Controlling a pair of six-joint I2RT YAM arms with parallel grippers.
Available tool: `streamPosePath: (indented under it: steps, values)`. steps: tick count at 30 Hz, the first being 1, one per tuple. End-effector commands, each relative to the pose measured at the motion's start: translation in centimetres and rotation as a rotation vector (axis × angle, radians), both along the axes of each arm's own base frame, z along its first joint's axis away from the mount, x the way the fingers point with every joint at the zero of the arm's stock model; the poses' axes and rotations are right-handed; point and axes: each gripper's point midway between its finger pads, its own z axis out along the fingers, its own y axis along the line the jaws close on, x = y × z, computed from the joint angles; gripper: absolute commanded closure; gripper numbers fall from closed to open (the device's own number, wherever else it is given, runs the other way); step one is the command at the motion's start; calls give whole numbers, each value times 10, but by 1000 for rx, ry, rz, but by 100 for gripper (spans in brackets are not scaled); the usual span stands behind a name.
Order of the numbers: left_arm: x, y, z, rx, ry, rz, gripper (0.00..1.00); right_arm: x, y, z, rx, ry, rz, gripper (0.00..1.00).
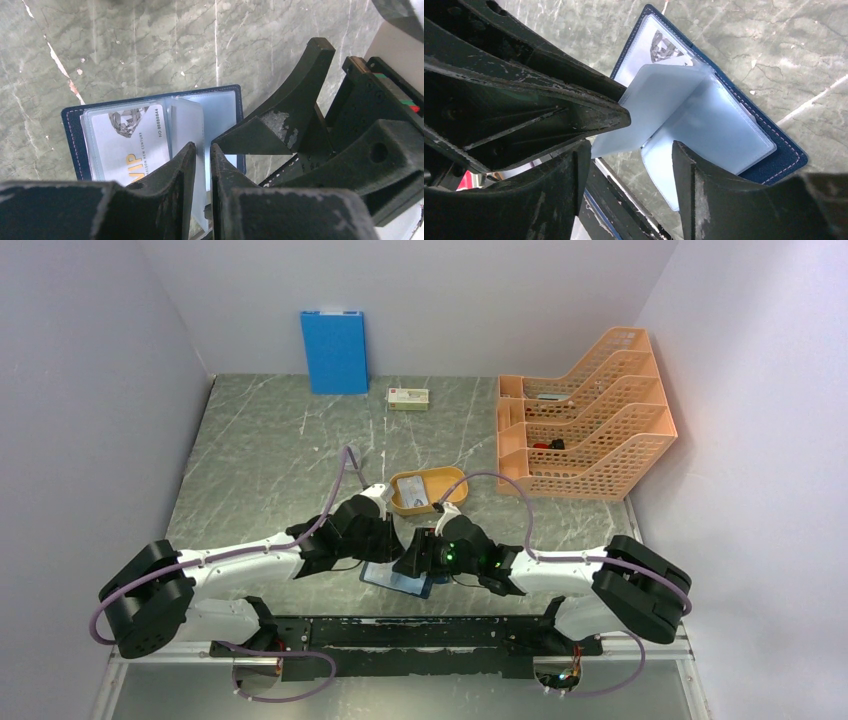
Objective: Put the credit cards into the card holder
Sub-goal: Turn over the card slot in the card holder.
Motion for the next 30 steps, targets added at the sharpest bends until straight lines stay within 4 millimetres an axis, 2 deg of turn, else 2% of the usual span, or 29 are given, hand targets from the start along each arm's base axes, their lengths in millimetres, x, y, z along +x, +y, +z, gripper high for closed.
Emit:
streamPosePath:
  steps: [1, 4, 9, 12, 21, 27, 30]
  values:
    - [3, -7, 8, -35, -13, -8, 78, 3, -1, -2, -6, 5, -30, 39]
    - [4, -5, 7, -26, -15, -3, 78, 2, -2, -1, 0, 0, -32, 44]
    - [5, -5, 7, -23, -18, -1, 78, 1, -4, 0, 5, -4, -31, 60]
    - [6, -5, 7, -20, -22, 2, 78, 1, -5, -1, 3, -4, -30, 66]
    - [6, 0, 4, 8, -20, 3, 75, 0, -7, -4, -15, -5, -30, 76]
    - [4, 3, 5, 31, -24, -11, 57, 1, -7, -4, -23, -9, -27, 77]
    - [8, 11, 4, 61, -38, 21, 50, 2, -6, -2, -21, -13, -25, 77]
